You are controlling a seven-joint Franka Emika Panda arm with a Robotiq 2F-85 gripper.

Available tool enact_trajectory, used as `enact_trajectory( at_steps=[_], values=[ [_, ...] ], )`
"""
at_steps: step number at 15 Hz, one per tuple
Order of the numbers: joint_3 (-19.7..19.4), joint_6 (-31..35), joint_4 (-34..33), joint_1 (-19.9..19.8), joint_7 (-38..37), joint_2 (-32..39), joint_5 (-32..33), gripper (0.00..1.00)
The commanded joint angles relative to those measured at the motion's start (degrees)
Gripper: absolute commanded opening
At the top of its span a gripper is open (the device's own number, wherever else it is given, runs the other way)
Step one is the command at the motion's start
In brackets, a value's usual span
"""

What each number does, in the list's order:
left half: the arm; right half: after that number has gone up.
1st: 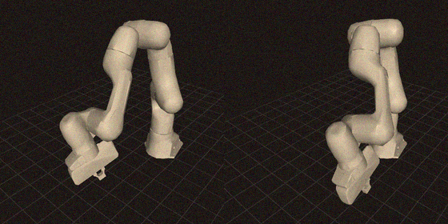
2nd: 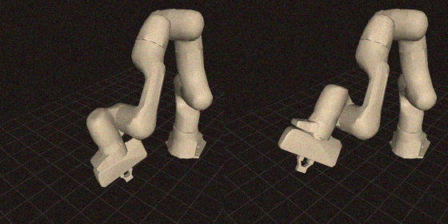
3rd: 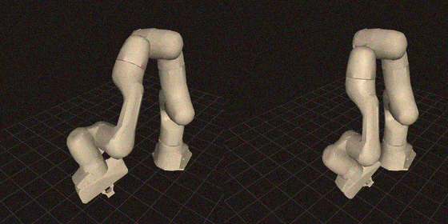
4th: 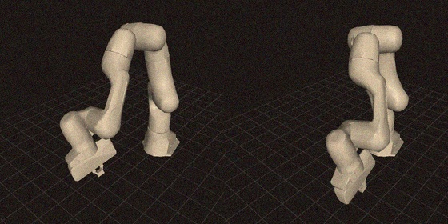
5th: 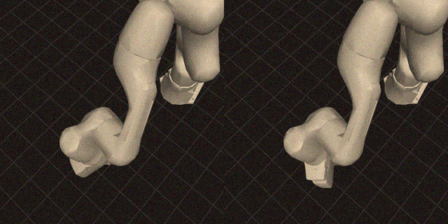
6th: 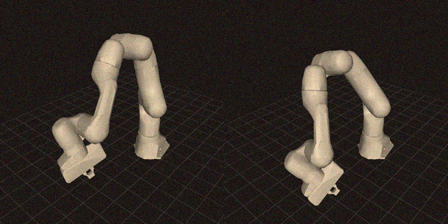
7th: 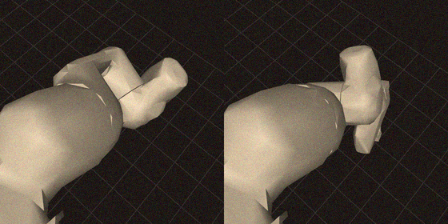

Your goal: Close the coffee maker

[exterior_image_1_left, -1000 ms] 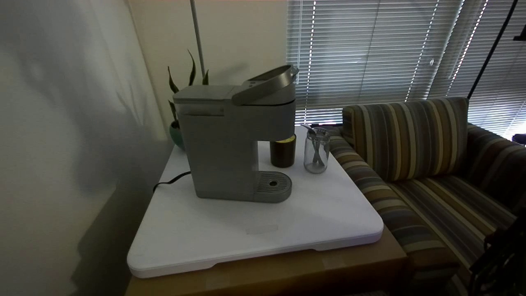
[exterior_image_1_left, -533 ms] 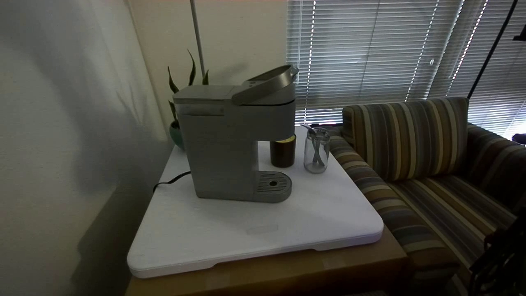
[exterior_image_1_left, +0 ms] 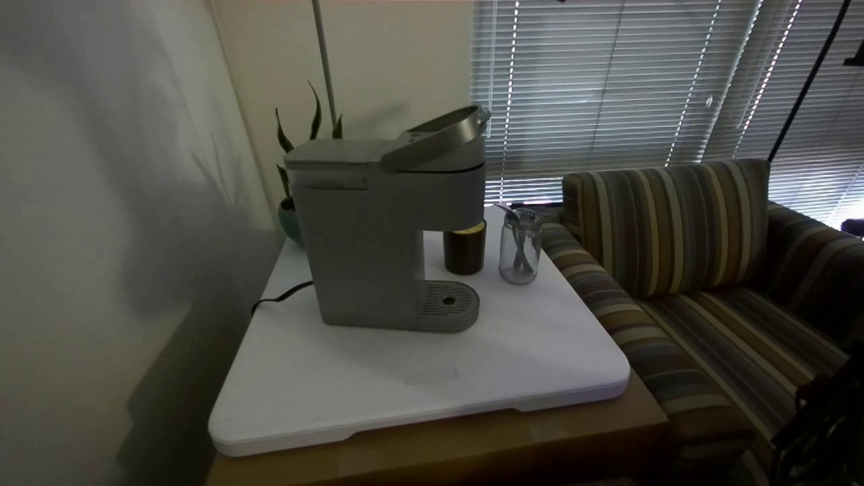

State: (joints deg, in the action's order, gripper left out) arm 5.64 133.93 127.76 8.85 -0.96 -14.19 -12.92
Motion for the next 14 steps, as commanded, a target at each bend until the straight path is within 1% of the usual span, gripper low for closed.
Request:
enact_trajectory(
  at_steps=[1, 4, 6, 8, 10, 12, 13, 14],
  values=[
    [0.6, 0.7, 0.2, -0.3, -1.5, -0.1, 0.0, 1.00],
    [0.3, 2.5, 2.1, -0.5, -6.3, 0.5, -3.0, 1.00],
    [-0.9, 4.8, 5.0, 0.0, -7.0, 0.4, -9.5, 1.00],
    [-2.0, 8.4, 8.1, 0.5, -5.5, 0.4, -17.1, 1.00],
    [-3.2, 13.1, 11.0, 1.7, -2.1, 0.8, -26.7, 1.00],
    [-6.4, 17.6, 12.6, 5.4, 4.7, 1.1, -36.9, 1.00],
    [-8.7, 19.3, 12.6, 7.9, 9.3, 1.3, -42.1, 1.00],
    [-10.2, 20.3, 12.2, 9.5, 14.0, 1.5, -47.2, 1.00]
  ],
)
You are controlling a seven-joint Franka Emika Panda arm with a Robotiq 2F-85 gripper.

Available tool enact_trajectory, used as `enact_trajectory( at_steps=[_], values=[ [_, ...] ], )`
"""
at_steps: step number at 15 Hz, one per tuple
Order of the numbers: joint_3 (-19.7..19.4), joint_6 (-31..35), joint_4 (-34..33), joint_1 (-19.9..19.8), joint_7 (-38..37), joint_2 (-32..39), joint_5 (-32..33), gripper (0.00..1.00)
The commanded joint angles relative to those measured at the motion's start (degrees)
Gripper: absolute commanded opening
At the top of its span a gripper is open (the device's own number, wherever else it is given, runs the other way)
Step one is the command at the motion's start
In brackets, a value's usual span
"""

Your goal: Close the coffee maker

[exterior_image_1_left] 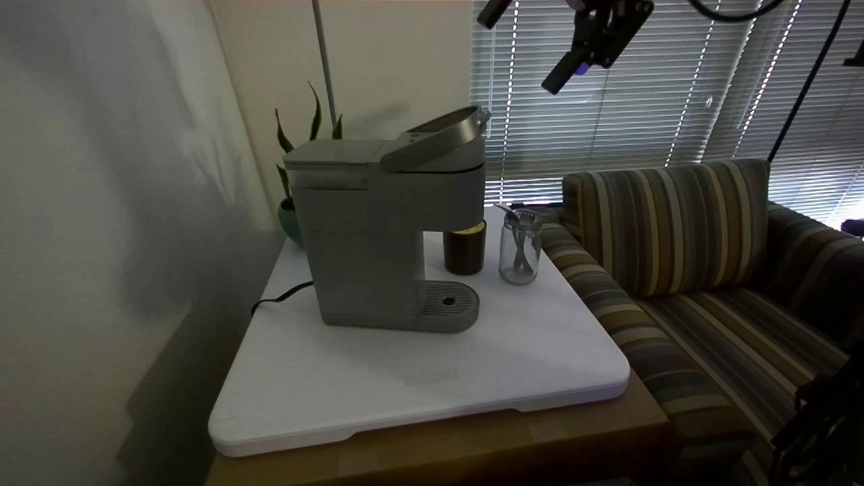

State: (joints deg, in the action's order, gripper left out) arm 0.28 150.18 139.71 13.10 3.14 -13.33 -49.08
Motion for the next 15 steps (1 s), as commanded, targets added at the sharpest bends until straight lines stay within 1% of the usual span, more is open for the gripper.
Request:
enact_trajectory(
  at_steps=[1, 2, 3, 4, 5, 7, 9, 10, 12, 15],
  values=[
    [-5.4, 4.8, -0.8, 6.0, 15.3, 1.6, -16.2, 1.00],
    [-6.3, 4.7, -2.1, 6.6, 19.8, 2.4, -19.2, 1.00],
    [-6.5, 3.9, -2.6, 6.1, 24.1, 3.1, -21.4, 1.00],
    [-5.0, 3.5, -0.3, 5.3, 17.3, 0.5, -17.0, 1.00],
    [-5.4, 3.5, -0.7, 5.4, 20.3, 0.8, -18.9, 1.00],
    [-5.8, 3.5, -1.2, 5.5, 21.9, 1.5, -19.6, 1.00],
    [-5.2, 5.7, -1.6, 5.4, 18.8, 2.9, -20.0, 1.00],
    [-5.7, 5.3, -2.0, 5.4, 18.5, 3.3, -21.4, 1.00],
    [-6.6, 5.7, -3.1, 4.8, 16.8, 5.0, -21.5, 1.00],
    [-8.7, 4.1, -5.1, 4.6, 17.3, 7.3, -24.8, 1.00]
  ],
)
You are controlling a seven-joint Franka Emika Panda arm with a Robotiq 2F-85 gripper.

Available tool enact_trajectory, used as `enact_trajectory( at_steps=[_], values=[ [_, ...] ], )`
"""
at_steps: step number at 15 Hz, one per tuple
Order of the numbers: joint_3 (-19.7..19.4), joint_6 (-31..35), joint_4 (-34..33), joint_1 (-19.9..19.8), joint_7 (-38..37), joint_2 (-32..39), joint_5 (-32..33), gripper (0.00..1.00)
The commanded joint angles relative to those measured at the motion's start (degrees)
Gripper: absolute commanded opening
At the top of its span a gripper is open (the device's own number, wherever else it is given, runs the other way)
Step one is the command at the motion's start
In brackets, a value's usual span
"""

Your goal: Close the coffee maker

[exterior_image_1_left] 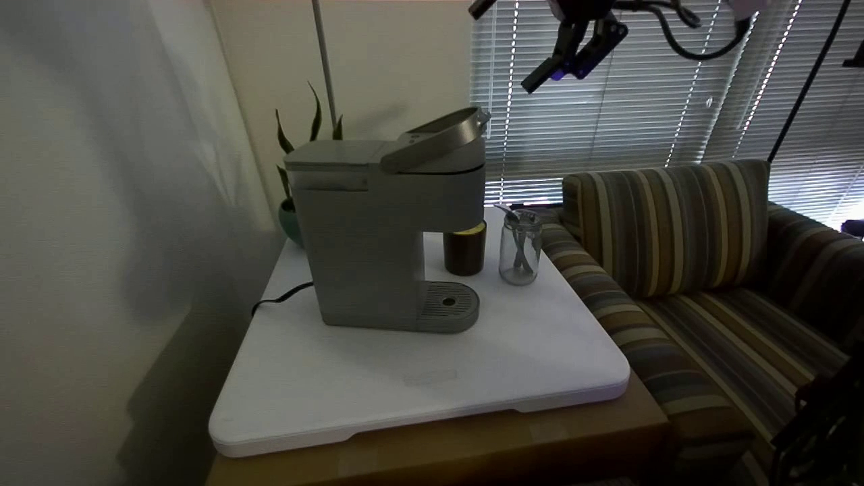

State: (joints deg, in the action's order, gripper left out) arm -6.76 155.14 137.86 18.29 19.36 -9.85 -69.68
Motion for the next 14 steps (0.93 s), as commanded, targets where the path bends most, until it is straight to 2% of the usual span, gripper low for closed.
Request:
enact_trajectory(
  at_steps=[1, 2, 3, 8, 13, 14],
  values=[
    [-2.5, -1.7, -4.1, -0.5, 1.4, 4.8, -6.0, 1.00],
    [-3.1, -2.4, -4.9, -0.5, 1.8, 5.7, -7.9, 0.75],
    [-3.6, -3.1, -5.8, -0.4, 2.2, 6.6, -9.8, 0.74],
    [-4.3, -4.8, -8.4, -0.3, 2.1, 10.3, -15.2, 0.38],
    [-4.1, -3.4, -6.3, -0.3, 2.1, 11.1, -17.6, 0.03],
    [-4.2, -3.1, -5.7, -0.3, 2.3, 10.9, -18.4, 0.00]
  ],
)
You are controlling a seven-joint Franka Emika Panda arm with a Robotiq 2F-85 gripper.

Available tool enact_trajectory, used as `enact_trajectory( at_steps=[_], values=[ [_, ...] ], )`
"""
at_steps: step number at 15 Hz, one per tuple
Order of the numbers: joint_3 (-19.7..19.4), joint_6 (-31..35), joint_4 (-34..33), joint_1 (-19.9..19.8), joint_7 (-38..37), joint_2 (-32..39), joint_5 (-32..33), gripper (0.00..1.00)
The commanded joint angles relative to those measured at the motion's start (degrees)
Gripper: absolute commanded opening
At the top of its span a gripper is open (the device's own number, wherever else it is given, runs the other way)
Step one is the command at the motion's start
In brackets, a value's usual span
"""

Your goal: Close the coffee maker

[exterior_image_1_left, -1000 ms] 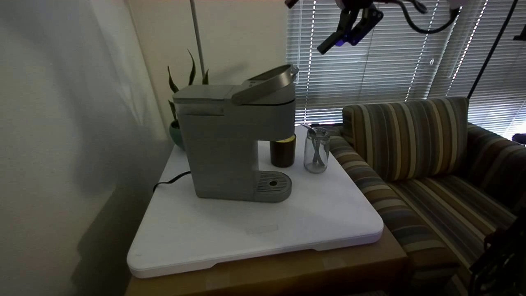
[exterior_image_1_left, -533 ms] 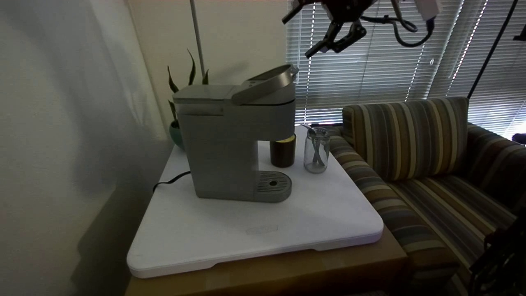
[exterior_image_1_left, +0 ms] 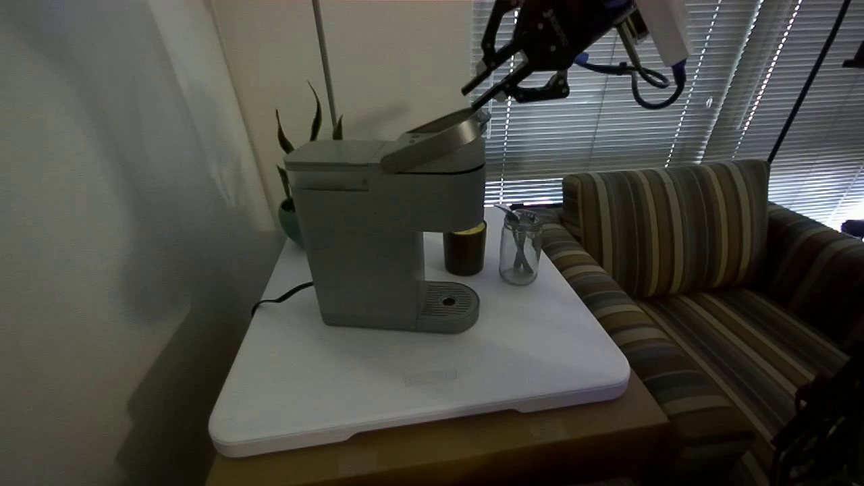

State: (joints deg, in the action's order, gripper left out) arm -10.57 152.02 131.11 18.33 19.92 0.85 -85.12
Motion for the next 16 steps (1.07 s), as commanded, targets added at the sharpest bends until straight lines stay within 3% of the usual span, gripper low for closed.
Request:
enact_trajectory(
  at_steps=[1, 9, 16],
  values=[
    [-0.5, 0.3, 1.9, -0.5, 2.2, -0.3, -4.0, 0.00],
    [-1.3, 2.3, 5.4, -0.4, 6.6, -1.1, -15.3, 0.00],
    [-1.4, 2.7, 5.8, -0.4, 8.0, -0.7, -18.2, 0.00]
  ],
)
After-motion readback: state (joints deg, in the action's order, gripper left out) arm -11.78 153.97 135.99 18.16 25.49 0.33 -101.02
